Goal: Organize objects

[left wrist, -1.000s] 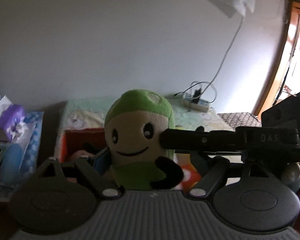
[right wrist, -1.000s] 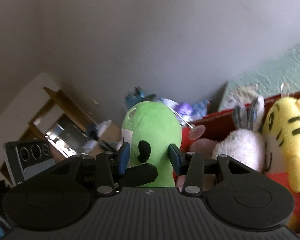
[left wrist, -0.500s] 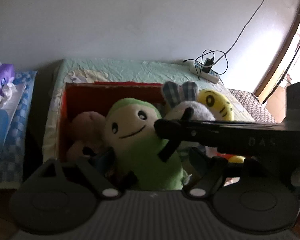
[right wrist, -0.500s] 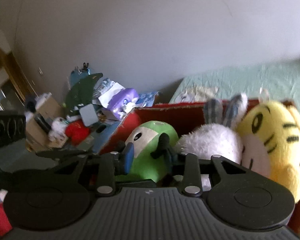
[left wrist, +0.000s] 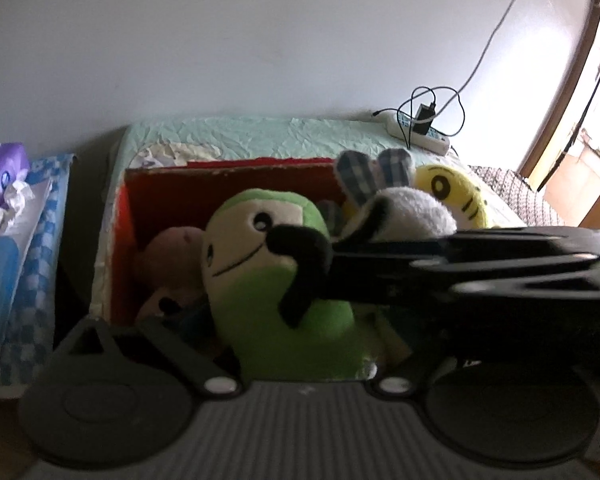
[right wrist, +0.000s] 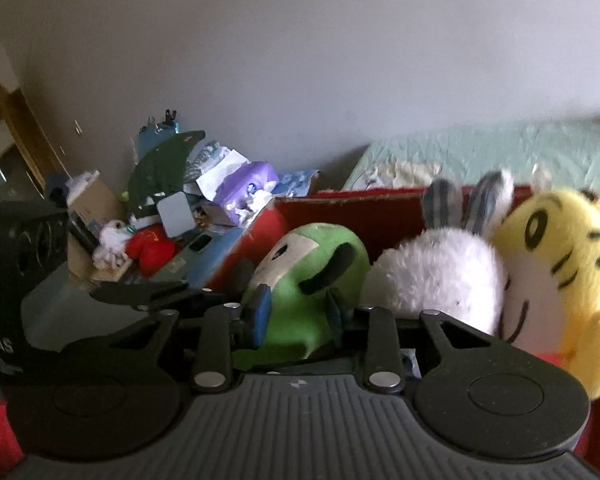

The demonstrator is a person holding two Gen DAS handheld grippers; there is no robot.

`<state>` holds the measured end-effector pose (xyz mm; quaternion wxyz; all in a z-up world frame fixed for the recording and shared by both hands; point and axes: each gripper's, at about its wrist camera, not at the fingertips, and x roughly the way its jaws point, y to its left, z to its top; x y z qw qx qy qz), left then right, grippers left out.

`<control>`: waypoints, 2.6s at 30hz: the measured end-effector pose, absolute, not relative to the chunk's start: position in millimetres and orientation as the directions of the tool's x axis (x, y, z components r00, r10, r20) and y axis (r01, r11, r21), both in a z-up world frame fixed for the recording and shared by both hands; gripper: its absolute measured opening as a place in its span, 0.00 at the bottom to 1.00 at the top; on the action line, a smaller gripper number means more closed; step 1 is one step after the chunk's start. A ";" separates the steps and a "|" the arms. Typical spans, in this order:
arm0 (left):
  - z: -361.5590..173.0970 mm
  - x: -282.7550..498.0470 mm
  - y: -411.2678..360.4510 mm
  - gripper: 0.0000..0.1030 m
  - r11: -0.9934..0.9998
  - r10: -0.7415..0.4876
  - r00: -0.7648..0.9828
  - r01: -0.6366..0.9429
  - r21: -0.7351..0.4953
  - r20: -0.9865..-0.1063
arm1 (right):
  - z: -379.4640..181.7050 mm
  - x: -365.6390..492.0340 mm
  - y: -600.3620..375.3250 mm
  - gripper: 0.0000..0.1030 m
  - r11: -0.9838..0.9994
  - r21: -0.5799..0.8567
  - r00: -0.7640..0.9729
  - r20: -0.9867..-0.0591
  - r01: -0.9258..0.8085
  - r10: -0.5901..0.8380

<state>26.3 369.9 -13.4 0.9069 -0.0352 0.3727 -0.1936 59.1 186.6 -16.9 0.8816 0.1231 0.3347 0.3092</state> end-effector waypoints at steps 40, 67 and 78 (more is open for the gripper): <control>24.7 -42.8 217.6 0.90 0.992 0.038 0.618 0.073 0.105 -0.785 | 11.3 -32.8 16.0 0.40 0.960 0.253 0.717 -0.647 -0.121 0.261; -3.5 -60.8 97.2 0.92 0.991 0.075 0.518 0.058 0.123 -0.852 | -19.8 -42.7 -81.3 0.81 0.974 0.174 0.634 -0.772 0.146 0.043; -8.4 -59.4 94.3 0.96 0.993 0.076 0.510 0.043 0.114 -0.857 | -22.1 -32.1 -74.4 0.81 0.981 0.127 0.595 -0.804 0.147 0.015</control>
